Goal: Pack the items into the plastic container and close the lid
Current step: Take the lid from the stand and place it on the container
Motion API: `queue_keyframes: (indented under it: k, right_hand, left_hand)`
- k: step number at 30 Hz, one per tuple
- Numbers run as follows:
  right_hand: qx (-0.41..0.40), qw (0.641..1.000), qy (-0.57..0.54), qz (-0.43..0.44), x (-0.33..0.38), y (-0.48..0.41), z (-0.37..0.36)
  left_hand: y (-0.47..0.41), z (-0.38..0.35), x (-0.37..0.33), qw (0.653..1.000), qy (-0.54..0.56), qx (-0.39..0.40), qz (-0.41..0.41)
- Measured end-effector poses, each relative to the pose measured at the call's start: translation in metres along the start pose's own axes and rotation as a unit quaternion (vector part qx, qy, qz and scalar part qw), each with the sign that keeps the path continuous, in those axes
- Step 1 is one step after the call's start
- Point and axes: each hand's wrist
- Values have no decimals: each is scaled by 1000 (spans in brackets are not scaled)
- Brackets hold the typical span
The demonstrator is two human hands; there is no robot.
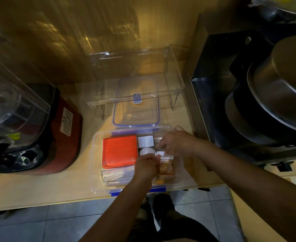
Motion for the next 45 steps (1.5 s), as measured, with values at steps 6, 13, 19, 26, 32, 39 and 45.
queue_keyframes:
  k: [6, 13, 19, 26, 32, 39, 45]
  right_hand:
    - [71, 991, 111, 34, 5, -5, -5]
    - [64, 981, 184, 5, 8, -25, -19]
    - [126, 964, 229, -39, 10, -37, -22]
    - [147, 958, 243, -35, 14, -41, -21]
    - [139, 965, 219, -23, 15, -40, -21]
    - [150, 954, 257, -23, 15, -41, -26]
    - [152, 939, 308, -30, 17, -40, -26]
  left_hand:
    - [-8, 0, 1, 994, -106, 19, 22]
    - [-18, 1, 6, 974, -225, -21, 10]
    - [-20, -2, 8, 914, -406, 1, 22]
    - [-20, 5, 6, 850, -525, 26, 40]
    - [-20, 10, 12, 846, -528, 58, 49]
    - [-26, 9, 16, 842, -532, 73, 52]
    - [-28, 10, 16, 847, -524, 76, 46]
Point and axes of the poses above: each hand's wrist, its own y-axis away from the middle knuckle, its own z-axis out of the back of the hand, x = y × z, and after that the axes turned 11 degrees about x, right-handed
